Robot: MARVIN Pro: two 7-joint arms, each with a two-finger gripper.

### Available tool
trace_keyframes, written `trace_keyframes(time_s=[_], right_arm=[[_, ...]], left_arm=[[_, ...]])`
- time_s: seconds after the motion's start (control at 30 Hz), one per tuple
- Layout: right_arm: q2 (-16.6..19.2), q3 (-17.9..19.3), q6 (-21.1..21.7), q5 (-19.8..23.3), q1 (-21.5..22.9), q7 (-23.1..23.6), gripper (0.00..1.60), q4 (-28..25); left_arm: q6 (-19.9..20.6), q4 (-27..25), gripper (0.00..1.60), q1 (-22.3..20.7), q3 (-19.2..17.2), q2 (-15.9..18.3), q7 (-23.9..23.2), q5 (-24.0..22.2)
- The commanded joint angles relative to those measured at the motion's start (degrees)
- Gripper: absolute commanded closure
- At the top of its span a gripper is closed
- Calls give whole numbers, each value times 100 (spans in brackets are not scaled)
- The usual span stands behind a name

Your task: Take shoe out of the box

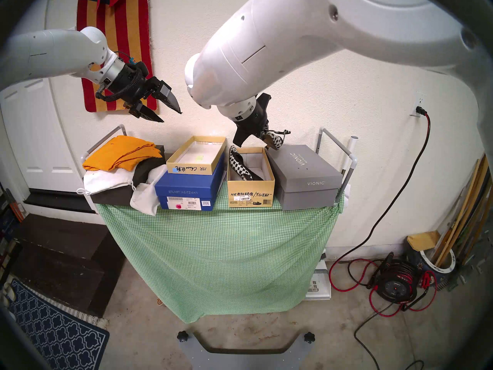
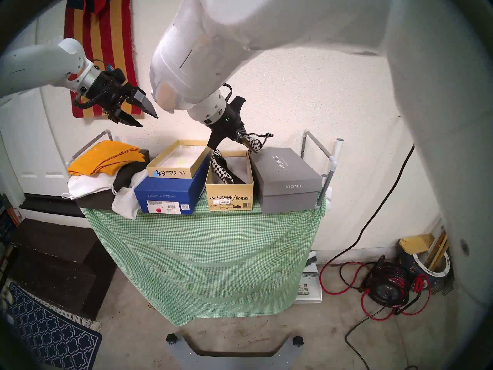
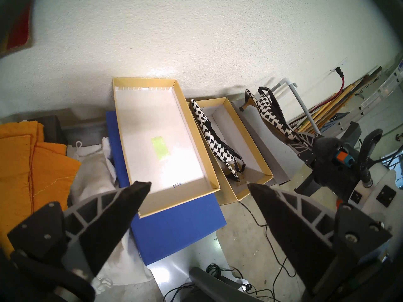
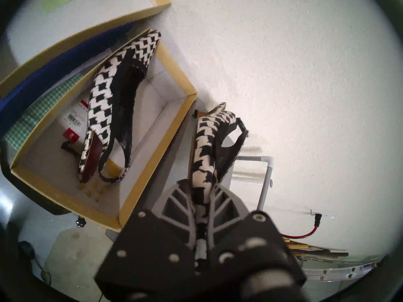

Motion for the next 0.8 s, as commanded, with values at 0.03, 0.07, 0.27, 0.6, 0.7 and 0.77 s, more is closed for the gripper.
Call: trace_keyframes(time_s=[0.03,0.07,0.27,0.6,0.7,0.77], right_arm=[[148,47,-10,229,374,-376,160,-372],[154,43,-10,250,380,-453,160,-409],[222,-44,-10,344,508,-625,160,-619],[541,-411,-10,551,648,-626,160,-1604],[654,-494,-140,568,635,-623,160,-1805],[828,-589,-341,552,605,-594,160,-2078]], left_arm=[[3,-9,0,3,3,-4,3,5],[3,-9,0,3,3,-4,3,5],[3,-9,0,3,3,-4,3,5],[3,-8,0,3,2,-4,2,5],[3,-8,0,3,2,-4,2,5],[3,-8,0,3,2,-4,2,5]])
